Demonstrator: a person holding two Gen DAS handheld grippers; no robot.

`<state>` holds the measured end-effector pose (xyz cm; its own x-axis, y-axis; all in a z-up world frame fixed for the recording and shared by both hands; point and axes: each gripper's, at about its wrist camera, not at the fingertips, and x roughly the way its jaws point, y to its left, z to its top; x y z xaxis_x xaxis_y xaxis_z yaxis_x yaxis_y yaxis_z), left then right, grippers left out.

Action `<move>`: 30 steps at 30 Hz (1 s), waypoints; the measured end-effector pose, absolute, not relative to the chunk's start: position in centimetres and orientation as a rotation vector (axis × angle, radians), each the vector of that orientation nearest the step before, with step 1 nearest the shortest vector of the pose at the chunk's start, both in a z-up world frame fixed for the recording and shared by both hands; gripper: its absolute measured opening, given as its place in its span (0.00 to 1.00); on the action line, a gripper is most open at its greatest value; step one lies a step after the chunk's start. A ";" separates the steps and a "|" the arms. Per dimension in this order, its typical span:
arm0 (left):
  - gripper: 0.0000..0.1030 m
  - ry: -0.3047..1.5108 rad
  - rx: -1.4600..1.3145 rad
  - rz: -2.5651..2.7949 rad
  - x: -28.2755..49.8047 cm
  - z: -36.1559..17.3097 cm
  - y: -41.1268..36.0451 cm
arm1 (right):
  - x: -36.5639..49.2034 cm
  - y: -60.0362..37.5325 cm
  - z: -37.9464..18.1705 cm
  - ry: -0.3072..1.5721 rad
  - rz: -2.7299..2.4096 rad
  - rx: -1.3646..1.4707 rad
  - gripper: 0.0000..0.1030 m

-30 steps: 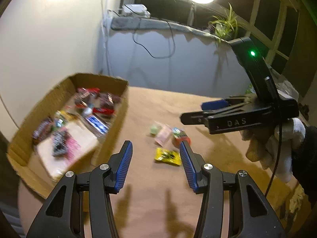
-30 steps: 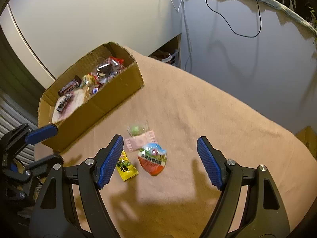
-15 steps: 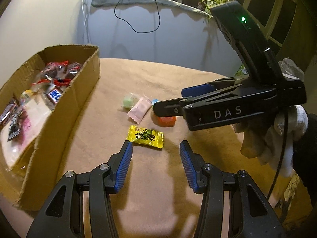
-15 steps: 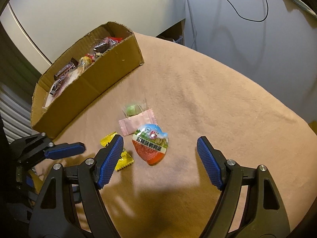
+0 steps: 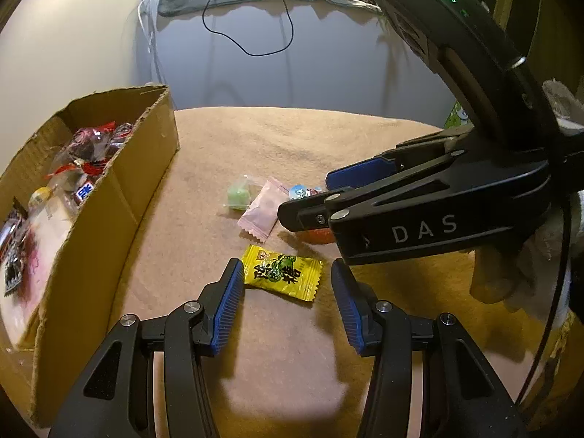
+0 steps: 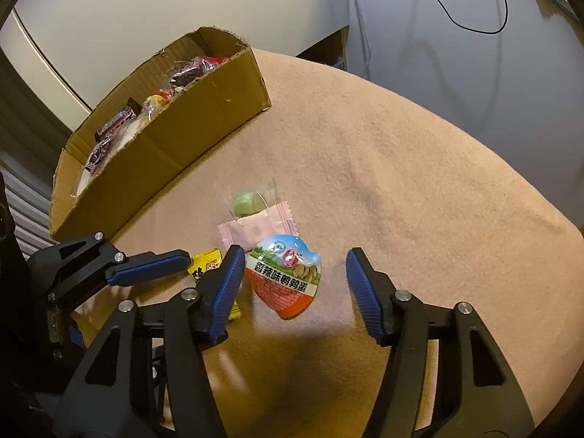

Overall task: Organize snacks
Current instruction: 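Grasp the yellow candy with the left gripper while the right grasps the egg-shaped candy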

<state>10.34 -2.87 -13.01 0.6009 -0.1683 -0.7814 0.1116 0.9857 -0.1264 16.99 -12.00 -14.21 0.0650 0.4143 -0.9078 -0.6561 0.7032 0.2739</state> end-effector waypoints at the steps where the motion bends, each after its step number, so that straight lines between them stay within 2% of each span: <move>1: 0.47 0.914 -0.062 -0.164 10.4 -13.0 -3.0 | 17.0 -12.0 -14.2 1.268 0.818 -0.235 0.57; 12: 0.47 0.921 -0.067 -0.153 10.9 -13.3 -2.4 | 16.7 -11.9 -14.2 1.260 0.821 -0.265 0.51; 15: 0.55 0.912 -0.064 -0.149 10.7 -13.0 -2.5 | 16.8 -12.0 -14.2 1.256 0.821 -0.272 0.50; 23: 0.55 0.925 -0.053 -0.140 11.4 -13.7 -2.2 | 16.7 -11.8 -14.3 1.251 0.826 -0.288 0.50; 25: 0.49 0.923 -0.052 -0.144 11.5 -13.8 -2.3 | 16.7 -11.8 -14.3 1.251 0.827 -0.289 0.49; 27: 0.44 0.924 -0.058 -0.144 11.5 -13.8 -2.2 | 16.6 -12.0 -14.2 1.250 0.826 -0.292 0.41; 30: 0.34 0.919 -0.069 -0.140 11.5 -13.7 -1.8 | 16.6 -12.2 -14.2 1.252 0.827 -0.281 0.41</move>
